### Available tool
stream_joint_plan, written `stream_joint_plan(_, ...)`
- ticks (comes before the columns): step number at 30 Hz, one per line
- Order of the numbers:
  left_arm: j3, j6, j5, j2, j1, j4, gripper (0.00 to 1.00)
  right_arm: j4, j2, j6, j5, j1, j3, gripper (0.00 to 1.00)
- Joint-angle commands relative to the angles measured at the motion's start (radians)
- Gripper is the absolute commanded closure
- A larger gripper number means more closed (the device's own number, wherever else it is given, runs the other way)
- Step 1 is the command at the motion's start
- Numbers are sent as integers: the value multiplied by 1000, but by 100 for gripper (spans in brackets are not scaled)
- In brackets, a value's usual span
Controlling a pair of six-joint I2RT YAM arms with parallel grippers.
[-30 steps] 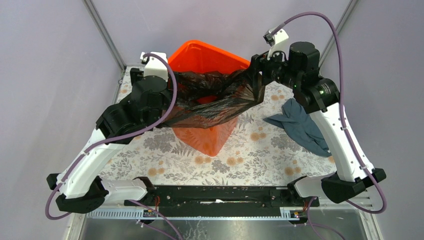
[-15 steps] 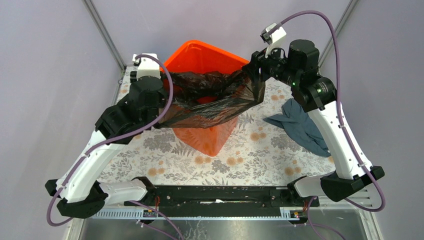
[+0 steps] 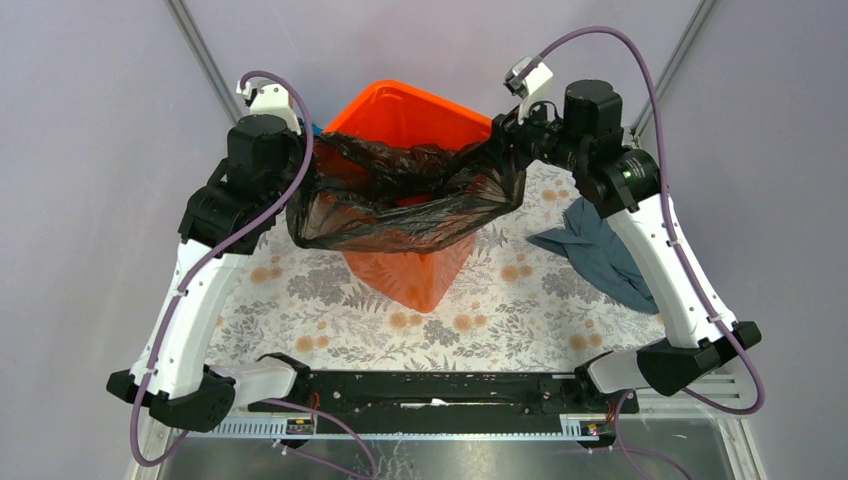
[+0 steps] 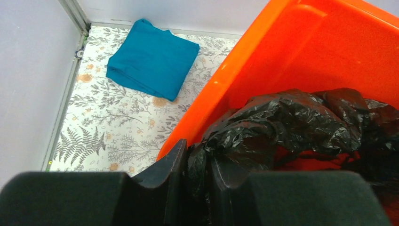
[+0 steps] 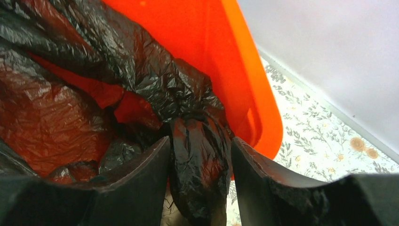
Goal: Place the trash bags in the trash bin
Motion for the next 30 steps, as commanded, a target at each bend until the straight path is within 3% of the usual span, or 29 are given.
stream_joint_plan(1, 39, -16, 81, 0, 17, 11, 75, -67, 17, -55, -60, -2, 42, 43)
stream_joint_plan(3, 18, -14, 71, -6, 24, 10, 75, -73, 16, -62, -55, -2, 40, 43)
stream_joint_plan(5, -14, -13, 63, -16, 34, 12, 78, -58, 12, -59, -48, -2, 33, 52)
stream_joint_plan(8, -61, -21, 50, -38, 53, 22, 81, 4, -2, 6, 62, -2, 19, 87)
stream_joint_plan(10, -89, -24, 50, -56, 67, 36, 82, 57, -21, 52, 115, -2, -6, 100)
stream_joint_plan(16, -170, -28, 16, -94, 110, 79, 88, 287, -149, 296, 509, -2, -218, 100)
stream_joint_plan(17, -190, -32, 17, -102, 122, 87, 89, 320, -171, 306, 539, -2, -263, 96)
stream_joint_plan(19, -231, -40, 32, -119, 151, 101, 90, 360, -194, 306, 583, -2, -331, 90)
stream_joint_plan(26, -304, -69, 114, -163, 242, 122, 89, 399, -171, 297, 671, -3, -400, 91)
stream_joint_plan(30, -318, -76, 133, -173, 267, 131, 82, 426, -133, 290, 665, -8, -359, 90)
